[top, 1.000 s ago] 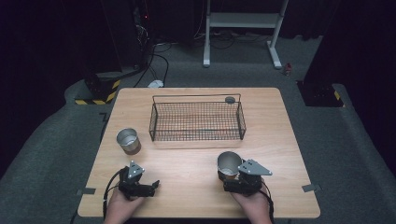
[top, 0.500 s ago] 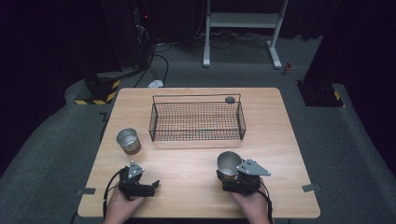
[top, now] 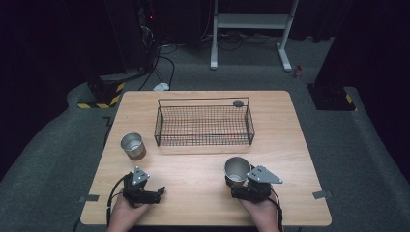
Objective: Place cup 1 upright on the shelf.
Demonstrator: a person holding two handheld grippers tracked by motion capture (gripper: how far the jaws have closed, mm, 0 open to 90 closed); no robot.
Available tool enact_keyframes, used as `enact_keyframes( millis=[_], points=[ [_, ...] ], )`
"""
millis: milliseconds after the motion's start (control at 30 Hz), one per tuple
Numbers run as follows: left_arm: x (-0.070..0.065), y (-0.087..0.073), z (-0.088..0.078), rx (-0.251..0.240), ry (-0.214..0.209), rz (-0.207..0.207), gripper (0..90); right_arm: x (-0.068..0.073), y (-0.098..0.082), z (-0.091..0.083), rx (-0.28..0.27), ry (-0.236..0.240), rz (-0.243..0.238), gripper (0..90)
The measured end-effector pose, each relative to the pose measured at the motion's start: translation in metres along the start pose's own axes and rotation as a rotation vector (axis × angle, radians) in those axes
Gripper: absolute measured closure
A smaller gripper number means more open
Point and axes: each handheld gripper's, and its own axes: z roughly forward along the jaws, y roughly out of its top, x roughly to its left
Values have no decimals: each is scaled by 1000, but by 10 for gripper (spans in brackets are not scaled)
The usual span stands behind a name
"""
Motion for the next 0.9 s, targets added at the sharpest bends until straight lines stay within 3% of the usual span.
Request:
enact_keyframes(
  millis=[900],
  points=[
    [0,0,0,5,2,2,2,-1,6,-3,-18,-5,12,134]
  ],
)
